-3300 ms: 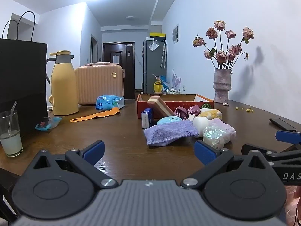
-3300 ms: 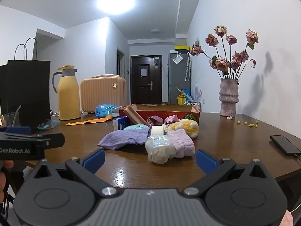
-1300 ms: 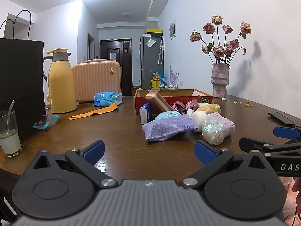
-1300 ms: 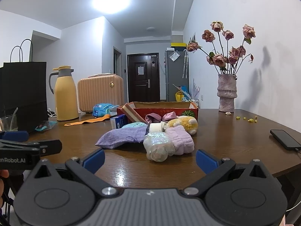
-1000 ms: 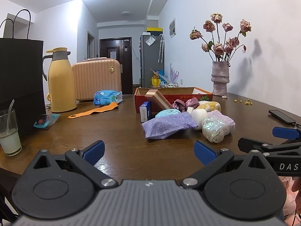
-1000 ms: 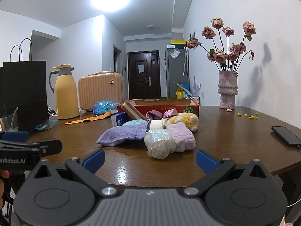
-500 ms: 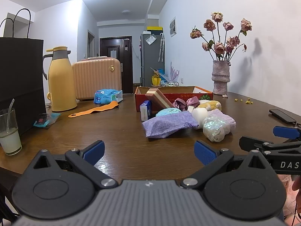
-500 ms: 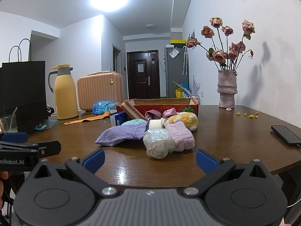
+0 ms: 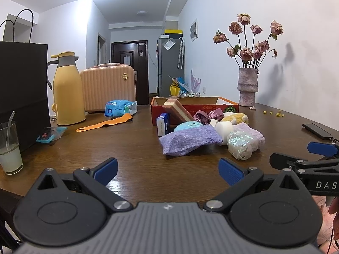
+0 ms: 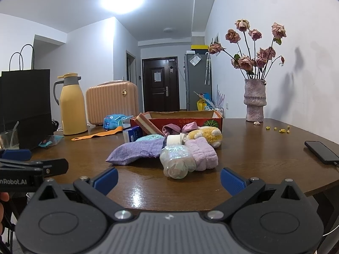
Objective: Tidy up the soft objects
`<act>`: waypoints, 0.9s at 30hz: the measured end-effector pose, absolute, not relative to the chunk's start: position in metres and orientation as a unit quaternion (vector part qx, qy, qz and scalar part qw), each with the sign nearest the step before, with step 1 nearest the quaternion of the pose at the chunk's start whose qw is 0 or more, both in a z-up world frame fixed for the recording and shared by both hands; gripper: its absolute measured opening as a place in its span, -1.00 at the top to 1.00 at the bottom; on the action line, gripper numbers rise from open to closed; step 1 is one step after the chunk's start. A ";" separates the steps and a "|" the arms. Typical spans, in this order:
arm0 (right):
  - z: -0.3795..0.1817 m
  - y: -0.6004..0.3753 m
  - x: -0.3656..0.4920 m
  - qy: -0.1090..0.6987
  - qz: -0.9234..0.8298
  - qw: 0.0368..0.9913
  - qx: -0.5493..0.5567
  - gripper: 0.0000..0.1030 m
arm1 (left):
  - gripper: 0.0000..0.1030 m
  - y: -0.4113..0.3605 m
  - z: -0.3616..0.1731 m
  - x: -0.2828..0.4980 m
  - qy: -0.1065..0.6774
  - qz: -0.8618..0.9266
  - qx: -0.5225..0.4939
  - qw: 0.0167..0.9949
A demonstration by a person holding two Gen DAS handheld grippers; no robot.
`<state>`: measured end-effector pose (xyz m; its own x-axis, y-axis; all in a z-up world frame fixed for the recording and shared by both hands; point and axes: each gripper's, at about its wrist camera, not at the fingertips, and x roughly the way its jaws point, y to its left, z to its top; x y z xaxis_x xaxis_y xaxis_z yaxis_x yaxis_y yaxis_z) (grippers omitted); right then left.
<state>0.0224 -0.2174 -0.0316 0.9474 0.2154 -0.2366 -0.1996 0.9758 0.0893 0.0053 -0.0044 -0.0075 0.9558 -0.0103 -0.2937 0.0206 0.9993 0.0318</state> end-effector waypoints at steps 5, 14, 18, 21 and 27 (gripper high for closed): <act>-0.029 -0.223 0.031 0.107 0.106 0.988 0.040 -1.00 | -1.00 -0.005 -0.007 0.027 0.137 -0.015 0.029 0.990; -0.018 -0.244 0.142 0.154 0.122 0.978 0.071 -1.00 | -1.00 -0.009 -0.002 0.133 0.176 -0.025 0.025 0.984; -0.011 -0.241 0.183 0.171 0.137 0.974 0.058 -0.76 | -0.75 0.005 0.001 0.177 0.213 -0.028 -0.009 0.977; -0.007 -0.237 0.201 0.190 0.185 0.960 0.085 -0.13 | -0.46 0.021 -0.005 0.205 0.258 -0.046 -0.045 0.964; -0.014 -0.185 0.238 0.253 0.238 0.937 0.039 0.23 | -0.41 0.044 -0.027 0.239 0.320 -0.079 -0.116 0.937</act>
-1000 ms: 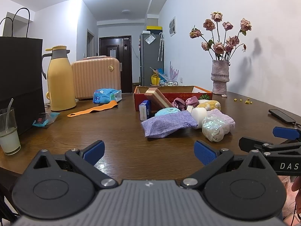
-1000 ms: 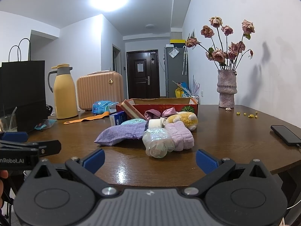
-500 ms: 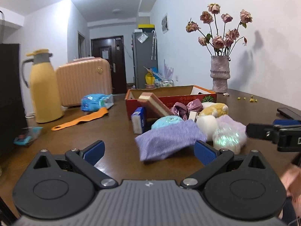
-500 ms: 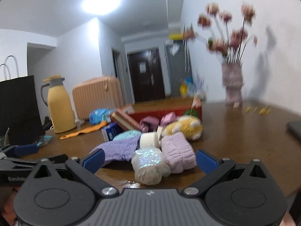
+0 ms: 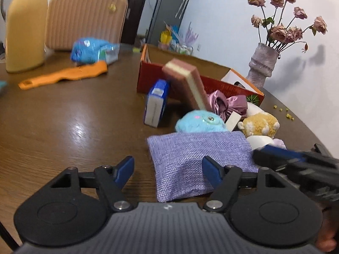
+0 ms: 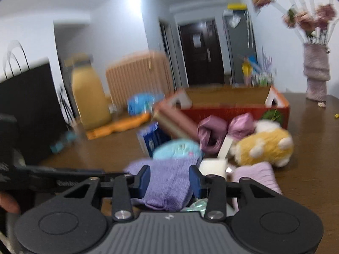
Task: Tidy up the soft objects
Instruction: 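Grasp the lavender fabric sachet with the left gripper and lift it, then carry the lavender sachet into the cardboard box and open the left gripper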
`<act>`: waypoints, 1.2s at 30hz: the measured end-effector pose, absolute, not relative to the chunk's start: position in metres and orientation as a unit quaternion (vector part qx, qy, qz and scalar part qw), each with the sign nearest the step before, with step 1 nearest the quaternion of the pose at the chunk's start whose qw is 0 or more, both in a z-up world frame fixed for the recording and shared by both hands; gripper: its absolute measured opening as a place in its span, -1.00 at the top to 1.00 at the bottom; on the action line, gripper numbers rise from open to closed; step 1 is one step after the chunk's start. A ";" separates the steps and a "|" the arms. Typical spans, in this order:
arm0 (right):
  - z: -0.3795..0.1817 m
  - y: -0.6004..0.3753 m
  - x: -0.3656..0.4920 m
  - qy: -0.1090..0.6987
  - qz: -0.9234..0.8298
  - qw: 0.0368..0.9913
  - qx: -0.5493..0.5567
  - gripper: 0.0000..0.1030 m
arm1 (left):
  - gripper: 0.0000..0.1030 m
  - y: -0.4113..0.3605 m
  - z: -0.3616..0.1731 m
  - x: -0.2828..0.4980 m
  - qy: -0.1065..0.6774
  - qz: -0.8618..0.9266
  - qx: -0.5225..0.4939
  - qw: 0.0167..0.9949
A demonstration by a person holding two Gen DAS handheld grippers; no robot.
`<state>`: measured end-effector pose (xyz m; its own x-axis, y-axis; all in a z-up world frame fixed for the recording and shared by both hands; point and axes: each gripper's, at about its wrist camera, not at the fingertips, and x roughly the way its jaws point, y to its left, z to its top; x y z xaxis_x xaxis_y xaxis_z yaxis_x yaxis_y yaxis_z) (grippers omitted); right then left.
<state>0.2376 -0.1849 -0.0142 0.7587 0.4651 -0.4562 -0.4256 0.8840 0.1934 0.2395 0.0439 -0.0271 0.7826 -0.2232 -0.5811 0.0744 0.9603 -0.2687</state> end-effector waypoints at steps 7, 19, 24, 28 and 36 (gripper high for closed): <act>-0.029 -0.162 0.282 0.324 0.214 0.921 0.022 0.23 | 0.42 0.052 -0.030 0.246 0.327 -0.142 -0.145 0.923; 0.009 -0.170 0.255 0.254 0.253 0.933 0.039 0.93 | 0.86 0.056 0.031 0.219 0.254 -0.198 -0.129 0.938; 0.063 -0.191 0.287 0.201 0.272 0.939 0.052 0.94 | 0.87 0.060 0.090 0.267 0.207 -0.214 -0.120 0.947; 0.097 -0.197 0.370 0.201 0.265 0.942 0.046 0.94 | 0.87 0.054 0.123 0.358 0.218 -0.228 -0.122 0.941; 0.075 -0.169 0.587 0.328 0.216 0.919 0.033 0.94 | 0.87 0.026 0.074 0.572 0.355 -0.143 -0.067 0.921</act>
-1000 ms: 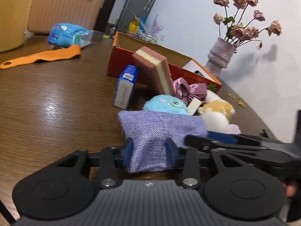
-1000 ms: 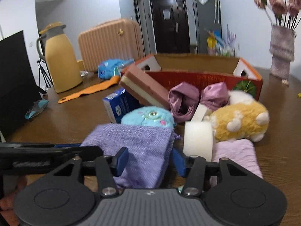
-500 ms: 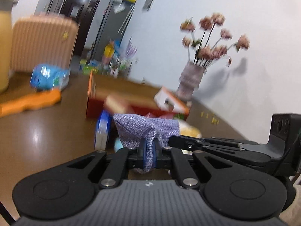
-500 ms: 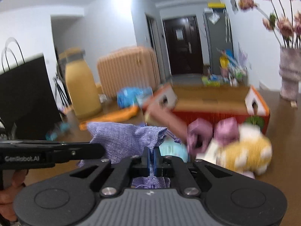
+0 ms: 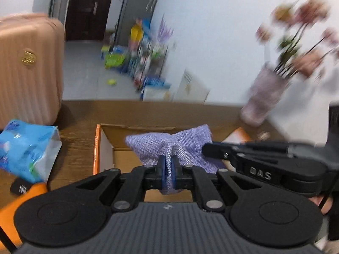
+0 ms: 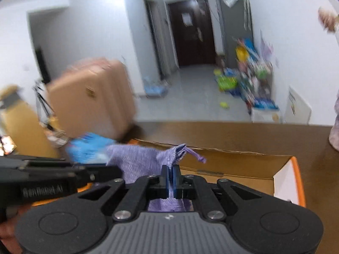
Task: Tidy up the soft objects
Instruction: 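Carry the lavender sachet into the cardboard box and open the left gripper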
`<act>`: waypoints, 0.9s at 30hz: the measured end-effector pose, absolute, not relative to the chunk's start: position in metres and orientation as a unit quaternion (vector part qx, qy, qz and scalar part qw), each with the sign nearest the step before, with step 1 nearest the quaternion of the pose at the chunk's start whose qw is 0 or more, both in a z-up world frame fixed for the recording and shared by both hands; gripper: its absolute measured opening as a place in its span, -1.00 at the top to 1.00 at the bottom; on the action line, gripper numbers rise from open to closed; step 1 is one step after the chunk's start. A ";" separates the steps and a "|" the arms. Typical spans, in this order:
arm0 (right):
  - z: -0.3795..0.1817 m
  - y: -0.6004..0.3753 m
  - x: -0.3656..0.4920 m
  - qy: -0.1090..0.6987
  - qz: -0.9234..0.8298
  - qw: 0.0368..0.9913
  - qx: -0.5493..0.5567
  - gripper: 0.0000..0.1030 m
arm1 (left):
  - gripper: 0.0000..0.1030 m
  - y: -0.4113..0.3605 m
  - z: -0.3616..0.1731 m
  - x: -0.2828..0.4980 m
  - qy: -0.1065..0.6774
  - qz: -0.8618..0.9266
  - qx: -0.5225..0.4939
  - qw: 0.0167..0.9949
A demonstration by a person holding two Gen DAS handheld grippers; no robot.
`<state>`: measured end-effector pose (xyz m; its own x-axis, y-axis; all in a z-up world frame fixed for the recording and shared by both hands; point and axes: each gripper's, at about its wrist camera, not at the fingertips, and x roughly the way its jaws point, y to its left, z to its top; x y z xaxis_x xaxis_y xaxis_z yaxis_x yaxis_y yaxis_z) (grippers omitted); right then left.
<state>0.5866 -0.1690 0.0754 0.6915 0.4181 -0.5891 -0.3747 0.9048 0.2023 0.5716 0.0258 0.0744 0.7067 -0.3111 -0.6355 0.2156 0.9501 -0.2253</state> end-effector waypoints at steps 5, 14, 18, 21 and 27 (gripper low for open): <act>0.022 -0.143 0.663 0.410 0.195 0.890 0.045 0.84 | 0.82 0.012 0.043 0.623 0.387 -0.074 0.001 0.919; 0.043 -0.167 0.643 0.393 0.186 0.899 0.058 0.30 | 0.07 0.030 0.075 0.588 0.354 -0.078 0.007 0.932; 0.082 -0.207 0.605 0.359 0.172 0.915 0.060 0.11 | -0.24 0.034 0.108 0.545 0.329 -0.070 0.011 0.942; 0.111 -0.236 0.564 0.336 0.162 0.926 0.054 0.00 | -0.53 0.039 0.130 0.505 0.307 -0.066 0.010 0.949; 0.141 -0.286 0.467 0.294 0.149 0.943 0.055 -0.12 | -0.62 0.046 0.144 0.408 0.277 -0.045 0.013 0.960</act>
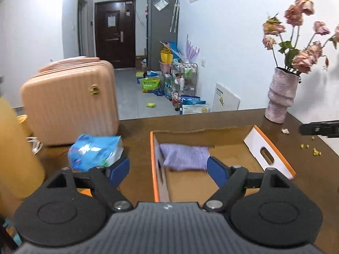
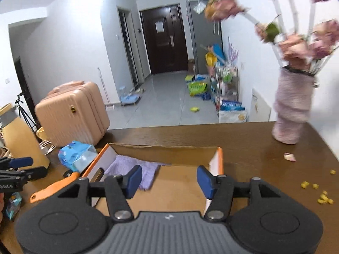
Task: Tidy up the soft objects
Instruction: 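Carry the lavender sachet into the cardboard box and open the left gripper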
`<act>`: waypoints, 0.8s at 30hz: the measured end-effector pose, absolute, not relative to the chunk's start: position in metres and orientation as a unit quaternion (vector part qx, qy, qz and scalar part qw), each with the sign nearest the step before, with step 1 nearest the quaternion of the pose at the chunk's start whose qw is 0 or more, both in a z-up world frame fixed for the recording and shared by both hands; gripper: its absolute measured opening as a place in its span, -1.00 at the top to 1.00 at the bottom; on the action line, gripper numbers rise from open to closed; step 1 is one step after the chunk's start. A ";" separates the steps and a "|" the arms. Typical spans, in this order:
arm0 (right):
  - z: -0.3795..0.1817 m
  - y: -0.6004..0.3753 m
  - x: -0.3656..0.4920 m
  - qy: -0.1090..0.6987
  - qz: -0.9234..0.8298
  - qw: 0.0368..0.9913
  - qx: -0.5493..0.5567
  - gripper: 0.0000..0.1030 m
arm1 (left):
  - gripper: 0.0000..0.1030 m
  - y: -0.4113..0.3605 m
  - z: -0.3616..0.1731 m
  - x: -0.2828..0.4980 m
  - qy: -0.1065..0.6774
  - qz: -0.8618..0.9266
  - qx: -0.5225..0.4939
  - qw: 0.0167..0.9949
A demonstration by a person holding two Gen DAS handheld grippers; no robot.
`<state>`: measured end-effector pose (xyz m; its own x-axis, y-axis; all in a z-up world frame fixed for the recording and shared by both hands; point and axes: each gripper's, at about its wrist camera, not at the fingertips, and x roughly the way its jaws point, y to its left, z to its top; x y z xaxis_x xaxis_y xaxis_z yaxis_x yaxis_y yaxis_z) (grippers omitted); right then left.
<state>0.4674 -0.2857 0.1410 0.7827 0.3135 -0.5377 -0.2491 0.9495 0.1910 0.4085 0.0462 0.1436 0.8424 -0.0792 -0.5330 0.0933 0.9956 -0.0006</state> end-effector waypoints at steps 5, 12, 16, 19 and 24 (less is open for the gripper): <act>0.144 -0.298 0.397 0.264 0.155 0.951 0.050 -0.21 | -0.72 0.039 0.142 0.337 0.240 -0.038 0.019 0.970; 0.114 -0.294 0.291 0.214 0.174 0.961 0.036 -0.37 | -0.87 0.026 0.108 0.225 0.195 -0.053 0.027 0.979; 0.088 -0.288 0.229 0.190 0.189 0.963 0.033 -0.41 | -0.87 0.019 0.080 0.160 0.178 -0.052 0.019 0.982; 0.069 -0.280 0.183 0.163 0.195 0.967 0.024 -0.57 | -0.89 0.016 0.064 0.122 0.172 -0.052 0.016 0.984; 0.032 -0.268 0.110 0.143 0.181 0.973 0.019 -0.64 | -0.94 0.009 0.037 0.061 0.166 -0.051 0.017 0.985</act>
<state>0.1104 -0.2681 0.0324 0.8935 0.3578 -0.2715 -0.3472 0.9337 0.0878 0.0611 0.0092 0.0372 0.9399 -0.0943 -0.3283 0.1053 0.9943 0.0161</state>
